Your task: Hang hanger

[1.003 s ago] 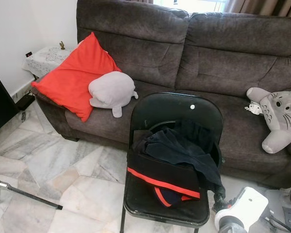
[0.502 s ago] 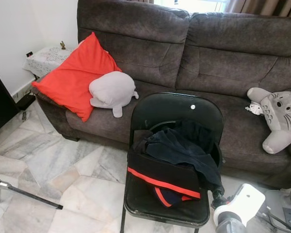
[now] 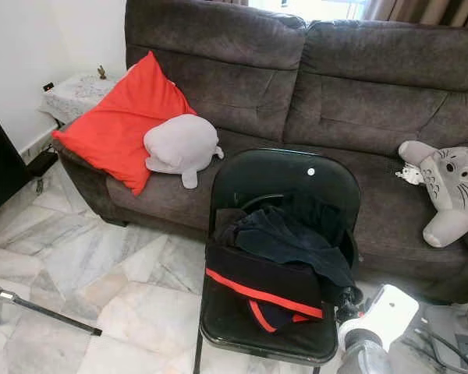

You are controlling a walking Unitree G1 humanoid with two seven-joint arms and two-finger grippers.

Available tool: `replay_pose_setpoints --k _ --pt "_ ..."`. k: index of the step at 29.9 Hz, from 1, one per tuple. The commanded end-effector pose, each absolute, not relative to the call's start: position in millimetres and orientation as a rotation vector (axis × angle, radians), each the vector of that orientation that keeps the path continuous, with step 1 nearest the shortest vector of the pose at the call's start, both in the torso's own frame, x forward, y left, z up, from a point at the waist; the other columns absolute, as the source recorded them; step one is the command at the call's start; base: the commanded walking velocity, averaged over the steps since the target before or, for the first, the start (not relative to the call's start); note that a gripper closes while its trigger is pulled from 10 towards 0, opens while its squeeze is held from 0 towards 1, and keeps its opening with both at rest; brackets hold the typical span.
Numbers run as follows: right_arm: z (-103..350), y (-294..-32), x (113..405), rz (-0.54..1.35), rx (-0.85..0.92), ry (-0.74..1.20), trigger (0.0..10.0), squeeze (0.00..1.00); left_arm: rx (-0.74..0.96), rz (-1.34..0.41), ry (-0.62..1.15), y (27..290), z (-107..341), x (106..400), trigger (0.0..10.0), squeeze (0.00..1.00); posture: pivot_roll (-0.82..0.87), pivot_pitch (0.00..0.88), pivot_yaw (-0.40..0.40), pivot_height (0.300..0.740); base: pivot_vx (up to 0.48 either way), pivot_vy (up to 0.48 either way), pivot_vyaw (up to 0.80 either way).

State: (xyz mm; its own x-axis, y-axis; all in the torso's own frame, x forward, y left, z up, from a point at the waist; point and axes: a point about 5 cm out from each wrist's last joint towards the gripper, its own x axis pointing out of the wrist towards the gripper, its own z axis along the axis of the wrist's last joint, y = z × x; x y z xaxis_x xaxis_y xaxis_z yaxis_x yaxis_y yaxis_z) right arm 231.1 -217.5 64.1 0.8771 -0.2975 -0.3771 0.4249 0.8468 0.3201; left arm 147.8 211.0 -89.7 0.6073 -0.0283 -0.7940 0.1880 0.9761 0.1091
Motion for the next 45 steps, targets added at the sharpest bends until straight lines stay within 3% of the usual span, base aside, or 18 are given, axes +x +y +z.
replay_pose_setpoints --k 1,10,17,38,39,40,41,42,45 --pt "58 -215 230 -0.385 0.414 0.346 10.0 0.00 0.192 -0.126 0.932 214 -91 142 10.0 0.00 -0.04 0.063 -0.001 0.740 0.000 0.000 0.00" --pt "47 -216 231 -0.409 0.506 0.346 10.0 0.00 0.190 -0.133 0.926 211 -91 144 10.0 0.00 -0.04 0.063 0.000 0.740 0.000 0.000 0.00" --pt "58 -220 236 -0.417 0.556 0.205 10.0 0.00 0.189 -0.135 0.923 210 -91 144 10.0 0.00 -0.04 0.064 0.001 0.740 0.000 0.000 0.00" --pt "32 -215 238 -0.421 0.687 0.222 10.0 0.00 0.191 -0.137 0.927 212 -91 143 10.0 0.00 -0.03 0.066 0.005 0.740 0.000 0.000 0.00" --pt "32 -214 238 -0.416 0.684 0.222 9.5 0.00 0.192 -0.137 0.928 212 -91 143 10.0 0.00 -0.03 0.066 0.004 0.740 0.000 0.000 0.00" --pt "31 -214 239 -0.414 0.679 0.223 5.5 0.00 0.192 -0.136 0.929 212 -91 143 10.0 0.00 -0.03 0.066 0.005 0.740 0.000 0.000 0.00" --pt "30 -214 239 -0.413 0.674 0.224 5.5 0.00 0.192 -0.136 0.930 212 -91 143 10.0 0.00 -0.03 0.066 0.005 0.740 0.000 0.000 0.00" --pt "29 -214 239 -0.414 0.673 0.225 0.4 0.00 0.192 -0.135 0.931 212 -91 143 10.0 0.00 -0.03 0.067 0.005 0.740 0.000 0.000 0.00" --pt "26 -213 239 -0.413 0.666 0.233 0.0 0.00 0.192 -0.132 0.936 214 -92 142 10.0 0.00 -0.03 0.067 0.006 0.740 0.000 0.000 0.00"
